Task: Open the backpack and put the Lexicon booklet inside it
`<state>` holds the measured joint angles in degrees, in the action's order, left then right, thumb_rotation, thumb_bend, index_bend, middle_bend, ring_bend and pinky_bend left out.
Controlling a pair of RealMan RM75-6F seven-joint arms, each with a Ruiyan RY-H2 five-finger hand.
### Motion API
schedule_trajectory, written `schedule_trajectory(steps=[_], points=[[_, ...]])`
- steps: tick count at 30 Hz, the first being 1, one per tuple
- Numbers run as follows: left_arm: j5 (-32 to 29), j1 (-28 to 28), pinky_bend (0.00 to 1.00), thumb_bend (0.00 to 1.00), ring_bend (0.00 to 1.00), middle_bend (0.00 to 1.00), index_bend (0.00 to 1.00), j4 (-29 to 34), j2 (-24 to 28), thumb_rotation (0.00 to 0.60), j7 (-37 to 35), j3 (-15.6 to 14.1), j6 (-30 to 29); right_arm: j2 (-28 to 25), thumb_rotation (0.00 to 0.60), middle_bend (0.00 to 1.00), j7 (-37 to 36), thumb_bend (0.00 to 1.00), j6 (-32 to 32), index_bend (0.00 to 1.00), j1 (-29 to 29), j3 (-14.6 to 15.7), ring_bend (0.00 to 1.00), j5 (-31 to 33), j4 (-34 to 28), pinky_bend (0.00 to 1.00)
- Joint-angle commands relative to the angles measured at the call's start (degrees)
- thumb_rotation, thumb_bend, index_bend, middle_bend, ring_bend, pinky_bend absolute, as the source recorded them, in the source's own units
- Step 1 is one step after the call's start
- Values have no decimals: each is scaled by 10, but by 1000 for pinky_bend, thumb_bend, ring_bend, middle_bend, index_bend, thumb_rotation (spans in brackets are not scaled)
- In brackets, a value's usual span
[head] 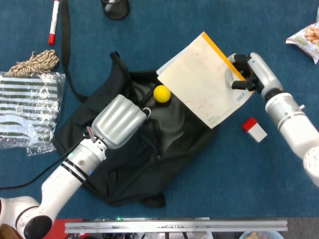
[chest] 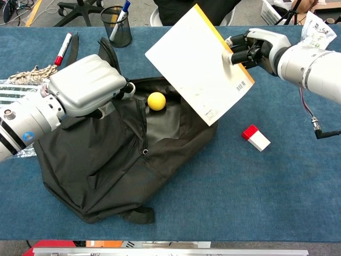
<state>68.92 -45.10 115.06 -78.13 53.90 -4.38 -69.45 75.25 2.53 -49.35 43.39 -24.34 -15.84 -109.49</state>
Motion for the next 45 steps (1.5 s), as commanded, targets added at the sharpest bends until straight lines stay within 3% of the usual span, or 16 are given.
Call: schedule_trajectory(steps=[1,15,26,37,45], points=[[5,5,589,469,512,503,532,0,-4,600,10,0,-3,-12,600,591,-2,523,10,800,31,-4,466,50,4,610],[26,28,546,469,509,500,526,2,-25,600,43,11,-22,19,600,591,2,523,56,800,112,20,466,204,72,611],[58,48,529,469,508,499,517,0,-32,600,56,16,-37,98,600,591,31,523,46,800,182,40,471,263,139,613],[107,62,474,469,497,496,511,-7,-34,600,55,16,-38,156,600,591,86,525,11,800,238,33,471,299,179,613],[137,72,456,469,490,495,511,-13,-34,600,50,19,-35,169,600,591,115,526,-8,800,253,15,471,301,165,613]])
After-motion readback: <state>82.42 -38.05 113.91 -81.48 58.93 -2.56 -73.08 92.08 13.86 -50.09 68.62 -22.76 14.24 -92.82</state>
